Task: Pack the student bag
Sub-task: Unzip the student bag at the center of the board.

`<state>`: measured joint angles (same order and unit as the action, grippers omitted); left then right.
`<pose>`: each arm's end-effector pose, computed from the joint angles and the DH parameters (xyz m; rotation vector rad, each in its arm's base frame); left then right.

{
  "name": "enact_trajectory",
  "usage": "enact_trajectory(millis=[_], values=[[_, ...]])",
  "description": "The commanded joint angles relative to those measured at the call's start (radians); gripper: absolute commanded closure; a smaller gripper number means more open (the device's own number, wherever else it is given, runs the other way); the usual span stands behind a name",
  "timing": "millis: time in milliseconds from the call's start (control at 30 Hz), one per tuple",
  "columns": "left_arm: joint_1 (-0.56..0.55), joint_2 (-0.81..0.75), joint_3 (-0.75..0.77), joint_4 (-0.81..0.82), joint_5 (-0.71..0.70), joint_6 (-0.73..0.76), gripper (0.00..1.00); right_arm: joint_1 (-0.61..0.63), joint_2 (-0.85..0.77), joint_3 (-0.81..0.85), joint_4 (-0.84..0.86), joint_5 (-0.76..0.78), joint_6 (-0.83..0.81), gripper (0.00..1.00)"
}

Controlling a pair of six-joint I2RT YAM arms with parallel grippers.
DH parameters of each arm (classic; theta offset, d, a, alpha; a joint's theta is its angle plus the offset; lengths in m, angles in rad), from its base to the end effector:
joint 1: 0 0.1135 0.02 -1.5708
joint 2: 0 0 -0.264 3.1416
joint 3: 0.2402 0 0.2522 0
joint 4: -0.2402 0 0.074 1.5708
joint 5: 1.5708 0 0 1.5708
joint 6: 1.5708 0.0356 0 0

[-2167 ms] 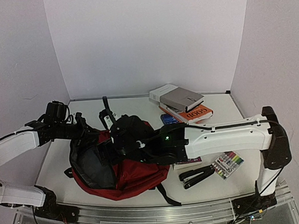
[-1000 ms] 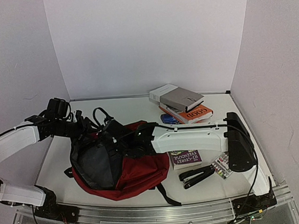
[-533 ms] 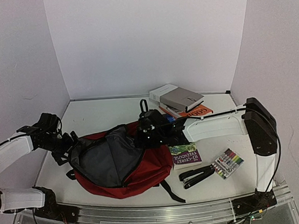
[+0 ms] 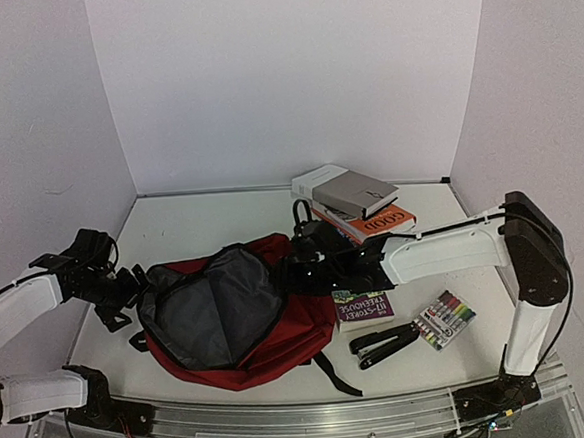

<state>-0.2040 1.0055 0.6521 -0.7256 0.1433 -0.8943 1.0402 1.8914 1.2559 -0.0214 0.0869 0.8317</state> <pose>0.1760 -0.0416 0.2117 -0.8830 2.6022 -0.5281 0.2165 0.3630 0.2001 -0.1978 2.3808 0.8839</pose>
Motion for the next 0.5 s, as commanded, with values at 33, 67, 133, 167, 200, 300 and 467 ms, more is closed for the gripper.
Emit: enact_trajectory(millis=[33, 67, 133, 167, 200, 300, 467], values=[[0.007, -0.046, 0.029, -0.011, 0.018, 0.004, 0.00, -0.022, -0.115, -0.065, -0.027, 0.088, 0.005, 0.34], [0.007, -0.056, 0.040, -0.014, 0.024, 0.009, 0.00, -0.024, -0.129, -0.073, -0.036, 0.093, 0.003, 0.33], [0.007, -0.074, 0.063, -0.026, 0.030, 0.020, 0.00, -0.027, -0.163, -0.086, -0.061, 0.109, -0.002, 0.32], [0.008, -0.085, 0.077, -0.038, 0.030, 0.027, 0.00, -0.030, -0.190, -0.089, -0.074, 0.123, -0.007, 0.29], [0.008, -0.091, 0.090, -0.048, 0.033, 0.037, 0.00, -0.034, -0.218, -0.092, -0.087, 0.134, -0.012, 0.26], [0.009, -0.114, 0.137, -0.069, 0.041, 0.057, 0.00, -0.064, -0.302, -0.103, -0.120, 0.166, -0.034, 0.17], [0.011, -0.131, 0.186, -0.066, 0.078, 0.079, 0.00, -0.216, -0.403, -0.107, -0.150, 0.118, -0.117, 0.05]])
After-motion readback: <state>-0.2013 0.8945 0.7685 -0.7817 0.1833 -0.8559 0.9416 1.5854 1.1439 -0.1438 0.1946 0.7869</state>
